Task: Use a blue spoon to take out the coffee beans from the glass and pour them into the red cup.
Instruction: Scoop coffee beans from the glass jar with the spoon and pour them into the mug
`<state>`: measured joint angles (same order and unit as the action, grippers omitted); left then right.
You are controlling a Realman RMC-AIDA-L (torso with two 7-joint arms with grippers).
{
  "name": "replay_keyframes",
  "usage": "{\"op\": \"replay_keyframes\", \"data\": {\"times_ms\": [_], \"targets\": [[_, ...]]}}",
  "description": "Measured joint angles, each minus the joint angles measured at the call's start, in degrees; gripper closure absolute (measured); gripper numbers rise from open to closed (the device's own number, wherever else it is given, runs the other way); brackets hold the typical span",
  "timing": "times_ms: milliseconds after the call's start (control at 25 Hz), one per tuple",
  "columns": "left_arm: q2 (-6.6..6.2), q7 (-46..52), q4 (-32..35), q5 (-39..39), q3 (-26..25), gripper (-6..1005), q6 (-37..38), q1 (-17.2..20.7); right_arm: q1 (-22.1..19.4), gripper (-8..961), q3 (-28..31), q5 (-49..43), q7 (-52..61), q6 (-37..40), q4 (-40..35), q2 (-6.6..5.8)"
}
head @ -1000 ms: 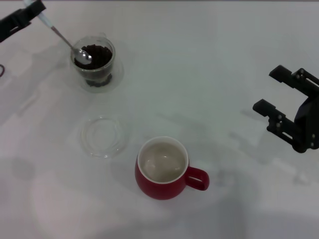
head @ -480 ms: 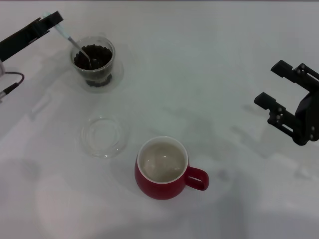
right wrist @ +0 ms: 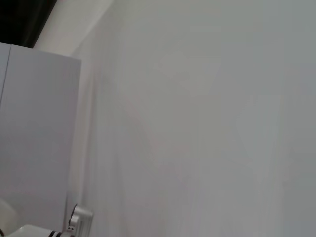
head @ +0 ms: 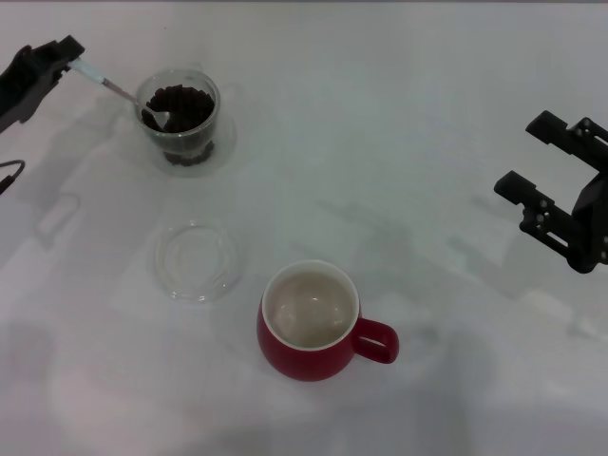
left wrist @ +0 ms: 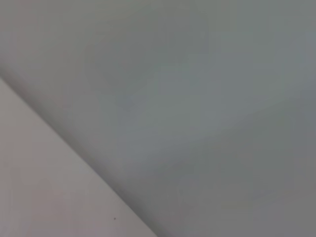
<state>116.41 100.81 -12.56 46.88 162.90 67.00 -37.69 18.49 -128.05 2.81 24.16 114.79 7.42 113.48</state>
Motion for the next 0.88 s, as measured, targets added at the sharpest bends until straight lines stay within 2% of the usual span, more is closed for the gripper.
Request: {"op": "replay_keyframes", "data": {"times_ms": [480,880], "targets": [[-0.23,4.93,0.35,3.94,-0.48,868,1.44,2.07,-0.29,300,0.0,0.01,0.99,-0.93,-0.04,-0.11],[-1.04,6.23,0.94,5.72,-0.12,868,7.66,3.19,0.31,300,0.0,0.14,0.94,-1.4,-0.04,-0.16]]}}
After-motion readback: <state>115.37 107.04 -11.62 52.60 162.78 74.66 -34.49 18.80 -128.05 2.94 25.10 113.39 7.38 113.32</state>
